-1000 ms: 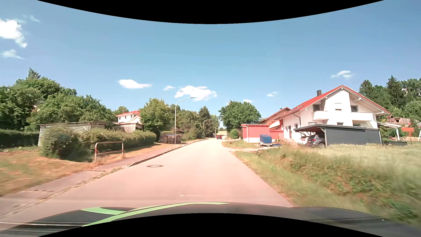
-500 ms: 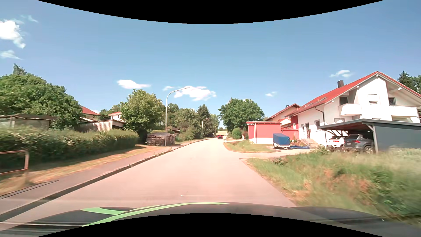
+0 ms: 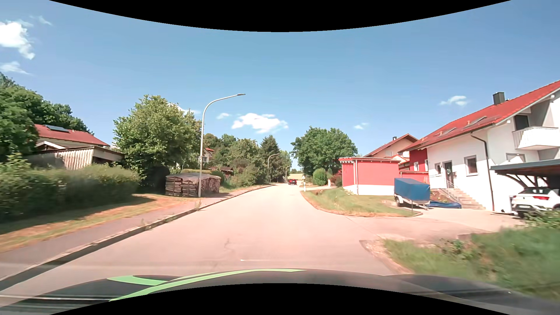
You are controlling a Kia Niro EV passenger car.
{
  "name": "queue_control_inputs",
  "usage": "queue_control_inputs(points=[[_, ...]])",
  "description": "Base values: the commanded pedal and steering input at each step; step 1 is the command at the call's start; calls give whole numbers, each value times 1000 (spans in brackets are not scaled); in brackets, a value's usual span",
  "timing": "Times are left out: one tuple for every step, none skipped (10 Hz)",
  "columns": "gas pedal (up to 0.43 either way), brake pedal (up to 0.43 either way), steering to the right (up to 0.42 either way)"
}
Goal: Follow the waypoints while adhering to traffic rules and regulations
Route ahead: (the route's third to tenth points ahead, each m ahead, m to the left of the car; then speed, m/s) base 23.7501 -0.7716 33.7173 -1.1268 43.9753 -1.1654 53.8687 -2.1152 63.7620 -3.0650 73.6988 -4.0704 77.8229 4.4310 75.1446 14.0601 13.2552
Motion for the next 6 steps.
queue_control_inputs(points=[[150, 0, -1], [138, 0, -1], [118, 0, -1], [118, 0, -1], [118, 0, -1], [110, 0, -1]])
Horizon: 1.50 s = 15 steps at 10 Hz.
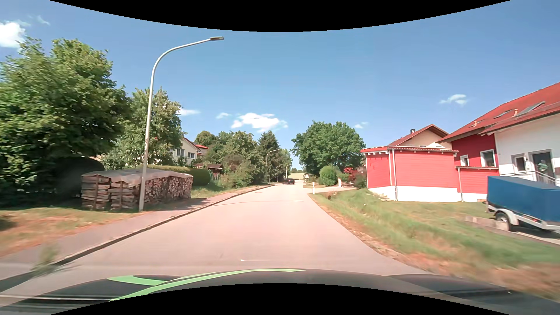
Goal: Follow the waypoints while adhering to traffic rules and regulations
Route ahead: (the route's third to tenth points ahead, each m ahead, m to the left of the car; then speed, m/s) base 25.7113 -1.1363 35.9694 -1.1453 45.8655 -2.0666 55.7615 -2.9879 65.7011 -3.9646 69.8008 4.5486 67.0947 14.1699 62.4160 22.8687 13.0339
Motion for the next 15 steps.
queue_control_inputs(points=[[110, 0, -1], [110, 0, -1], [110, 0, 0], [110, 0, 9], [110, 0, 18], [110, 0, 21], [110, 0, 22], [110, 0, 22], [110, 0, 22], [98, 0, 21], [87, 0, 20], [87, 0, 18], [79, 0, 14], [67, 0, 12], [67, 0, 12]])
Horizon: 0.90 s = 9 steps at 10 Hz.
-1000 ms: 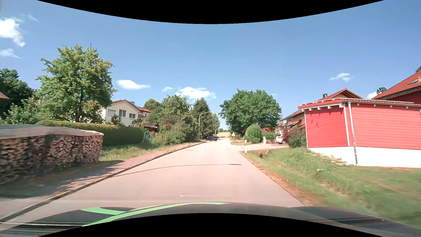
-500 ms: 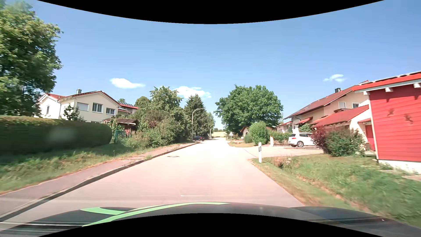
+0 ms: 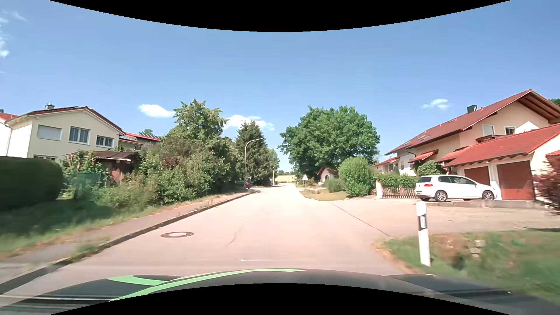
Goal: Follow the waypoints while adhering to traffic rules and regulations
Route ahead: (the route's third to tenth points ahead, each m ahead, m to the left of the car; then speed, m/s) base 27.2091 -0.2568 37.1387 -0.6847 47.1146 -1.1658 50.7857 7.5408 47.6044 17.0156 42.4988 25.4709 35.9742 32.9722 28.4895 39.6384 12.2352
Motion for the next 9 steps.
queue_control_inputs(points=[[59, 0, 12], [39, 0, 11], [20, 0, 11], [0, 0, 11], [0, 0, 10], [0, 0, 9], [0, 0, 7], [0, 0, 6], [0, 0, 6]])
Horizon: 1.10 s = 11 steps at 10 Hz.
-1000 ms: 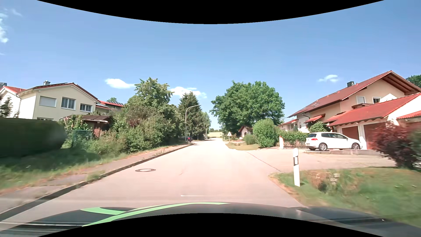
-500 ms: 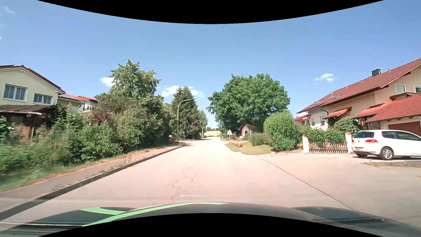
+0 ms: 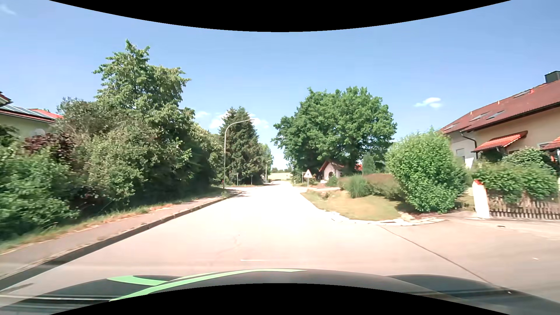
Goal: Follow the waypoints while adhering to traffic rules and regulations
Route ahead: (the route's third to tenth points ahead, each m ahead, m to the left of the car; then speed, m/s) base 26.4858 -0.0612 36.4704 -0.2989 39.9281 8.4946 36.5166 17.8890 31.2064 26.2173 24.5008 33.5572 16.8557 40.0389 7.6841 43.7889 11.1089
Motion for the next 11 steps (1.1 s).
queue_control_inputs(points=[[0, 0, 7], [0, 0, 9], [0, 0, 11], [0, 0, 11], [0, 0, 11], [0, 0, 12], [0, 0, 12], [0, 6, 6], [0, 24, 1], [0, 37, 0], [0, 43, 0]])
